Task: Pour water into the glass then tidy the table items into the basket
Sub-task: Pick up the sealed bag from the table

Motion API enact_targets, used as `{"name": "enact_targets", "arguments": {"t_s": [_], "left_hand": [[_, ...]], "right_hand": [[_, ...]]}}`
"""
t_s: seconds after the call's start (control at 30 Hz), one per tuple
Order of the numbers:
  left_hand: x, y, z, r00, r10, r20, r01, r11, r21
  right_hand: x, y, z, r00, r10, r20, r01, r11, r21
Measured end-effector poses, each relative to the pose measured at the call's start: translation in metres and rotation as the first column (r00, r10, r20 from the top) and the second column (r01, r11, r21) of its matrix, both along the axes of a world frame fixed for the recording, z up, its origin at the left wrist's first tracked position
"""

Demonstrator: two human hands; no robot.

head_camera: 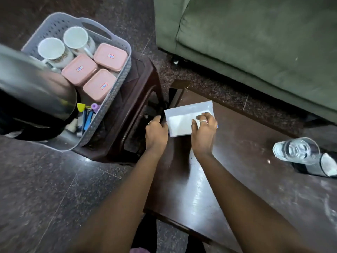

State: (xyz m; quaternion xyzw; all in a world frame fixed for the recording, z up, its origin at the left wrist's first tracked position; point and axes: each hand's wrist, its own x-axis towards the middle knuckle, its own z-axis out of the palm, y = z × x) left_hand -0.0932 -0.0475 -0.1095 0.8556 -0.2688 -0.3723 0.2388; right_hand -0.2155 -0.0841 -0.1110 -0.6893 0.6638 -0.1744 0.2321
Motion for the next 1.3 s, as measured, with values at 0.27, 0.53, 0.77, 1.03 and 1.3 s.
{"name": "enact_targets", "arguments": {"t_s": [0.27,0.53,0.77,1.03,1.3], "left_hand": [[-0.019,-0.023,-0.026,0.998,0.041,-0.044,-0.035,0.990,0.136],[-0.019,-0.033,-0.041,0.985,0.148,-0.090,-0.134,0.979,0.153],[-0.015,-0.030,-0.028,0.981,0.192,-0.013,-0.192,0.981,-0.018],[0.046,-0.049,0.057,0.927,0.260,0.271,-0.161,0.928,-0.337],[0.183,-0.061,0.122,0.701,0.270,0.660,-0.126,0.958,-0.258]], "right_hand": [[-0.030,-0.029,-0.023,0.992,-0.082,-0.101,0.105,0.964,0.245],[-0.029,-0.038,-0.034,0.983,-0.090,-0.161,0.141,0.929,0.341],[-0.027,-0.043,-0.024,0.958,-0.288,-0.016,0.271,0.882,0.385],[0.033,-0.055,0.039,0.888,-0.284,0.360,0.220,0.953,0.210],[0.143,-0.049,0.099,0.869,-0.025,0.494,-0.071,0.982,0.174]]}}
